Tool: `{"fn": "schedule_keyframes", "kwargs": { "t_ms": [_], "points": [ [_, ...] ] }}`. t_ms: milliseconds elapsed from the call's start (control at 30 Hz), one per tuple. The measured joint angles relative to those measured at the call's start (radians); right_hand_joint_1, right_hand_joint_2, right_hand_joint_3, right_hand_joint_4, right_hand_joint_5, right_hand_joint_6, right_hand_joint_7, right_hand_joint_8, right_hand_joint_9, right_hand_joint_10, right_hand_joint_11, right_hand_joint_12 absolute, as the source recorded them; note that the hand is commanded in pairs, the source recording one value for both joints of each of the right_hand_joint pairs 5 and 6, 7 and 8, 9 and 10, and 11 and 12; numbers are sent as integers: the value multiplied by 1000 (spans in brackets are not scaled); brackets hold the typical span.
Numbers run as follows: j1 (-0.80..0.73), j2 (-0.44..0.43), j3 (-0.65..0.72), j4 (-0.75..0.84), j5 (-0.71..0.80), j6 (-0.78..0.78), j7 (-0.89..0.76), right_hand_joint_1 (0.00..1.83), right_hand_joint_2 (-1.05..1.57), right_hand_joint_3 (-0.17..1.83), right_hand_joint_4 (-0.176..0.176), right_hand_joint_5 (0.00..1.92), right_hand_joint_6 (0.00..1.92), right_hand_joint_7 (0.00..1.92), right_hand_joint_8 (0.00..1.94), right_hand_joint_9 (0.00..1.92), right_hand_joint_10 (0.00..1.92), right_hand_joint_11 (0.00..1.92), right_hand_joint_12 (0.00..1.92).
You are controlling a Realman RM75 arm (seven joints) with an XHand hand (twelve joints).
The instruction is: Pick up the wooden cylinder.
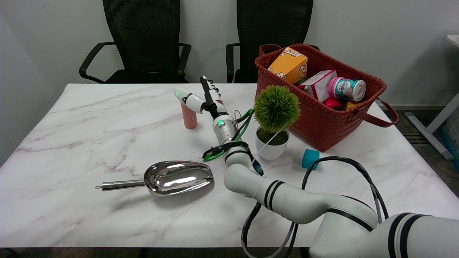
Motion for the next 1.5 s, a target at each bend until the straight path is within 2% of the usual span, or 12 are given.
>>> {"fn": "schedule_keyframes", "kwargs": {
  "t_ms": [300,767,1500],
  "points": [
    [30,-12,1,-58,3,-24,24,638,966,-175,0,0,0,0,0,0,0,35,35],
    [65,-24,2,-119,7,-54,51,909,838,-175,0,0,0,0,0,0,0,37,37],
    [101,-30,20,-172,8,-126,61,974,745,-175,0,0,0,0,0,0,0,74,74]
  ]
}}
